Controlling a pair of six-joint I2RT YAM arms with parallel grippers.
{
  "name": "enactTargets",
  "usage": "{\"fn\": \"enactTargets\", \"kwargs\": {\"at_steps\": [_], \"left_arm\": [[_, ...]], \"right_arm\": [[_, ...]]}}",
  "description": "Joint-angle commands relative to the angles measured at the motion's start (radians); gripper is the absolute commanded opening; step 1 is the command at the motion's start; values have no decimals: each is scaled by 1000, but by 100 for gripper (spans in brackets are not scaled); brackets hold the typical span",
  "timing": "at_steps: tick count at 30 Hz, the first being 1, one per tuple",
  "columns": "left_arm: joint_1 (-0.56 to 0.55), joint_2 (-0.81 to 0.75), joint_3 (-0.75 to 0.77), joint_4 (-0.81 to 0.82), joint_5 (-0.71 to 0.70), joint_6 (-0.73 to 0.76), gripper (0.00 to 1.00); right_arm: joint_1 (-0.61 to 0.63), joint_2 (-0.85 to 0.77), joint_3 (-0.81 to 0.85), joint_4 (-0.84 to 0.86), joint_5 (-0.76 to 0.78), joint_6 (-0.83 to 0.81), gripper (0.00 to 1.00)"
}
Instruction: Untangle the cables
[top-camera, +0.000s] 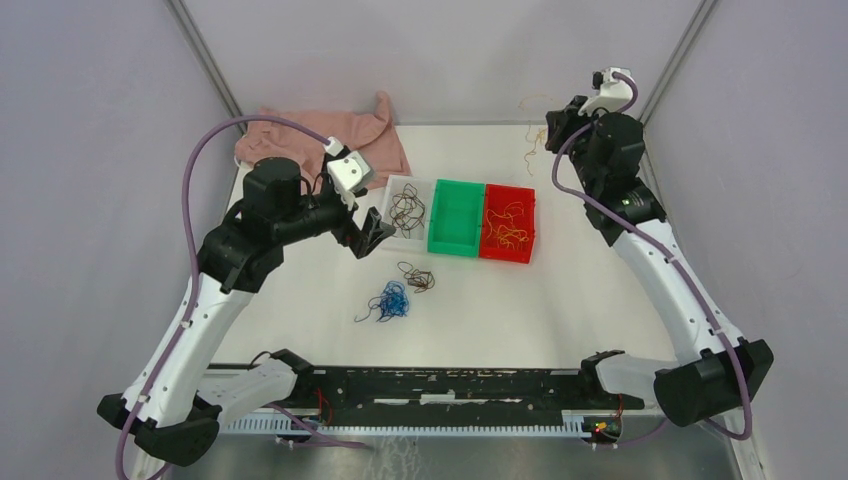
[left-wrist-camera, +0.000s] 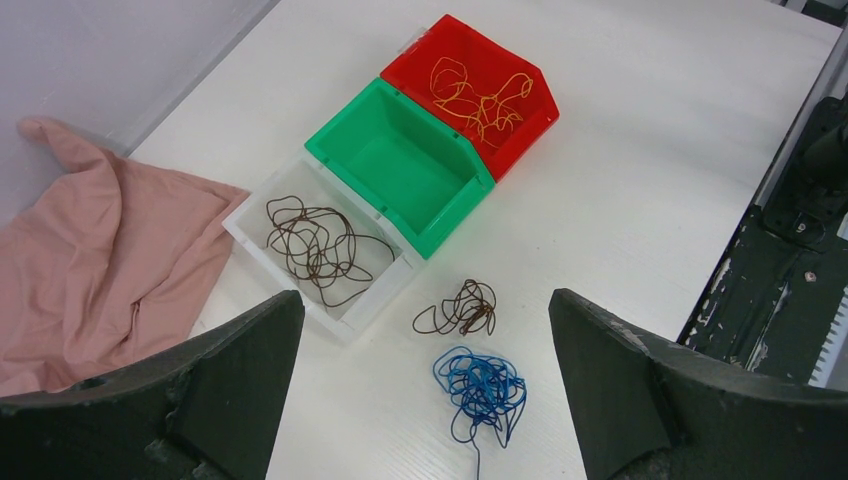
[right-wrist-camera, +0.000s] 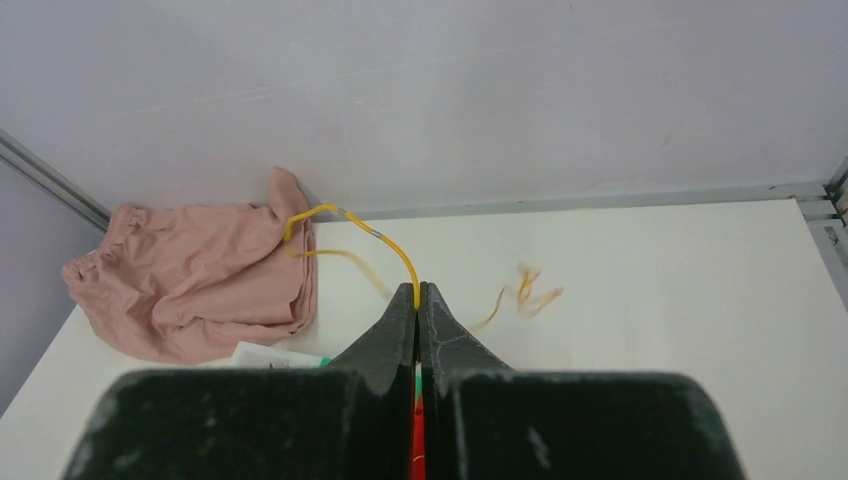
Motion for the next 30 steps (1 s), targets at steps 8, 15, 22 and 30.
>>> {"fn": "enactTargets", "kwargs": {"at_steps": [8, 15, 22, 30], "left_arm": [[7, -20, 1, 29, 1, 22, 99], [6, -23, 5, 23, 5, 28, 99], [7, -26, 5, 22, 8, 29, 99], [6, -21, 4, 27, 13, 31, 99]], "right_arm": [[-8, 9, -55, -41, -23, 44, 0], [-7, 70, -152, -45, -28, 68, 0], [-8, 136, -228, -19, -13, 86, 0], [-7, 60, -191, 21, 16, 55, 0]]}}
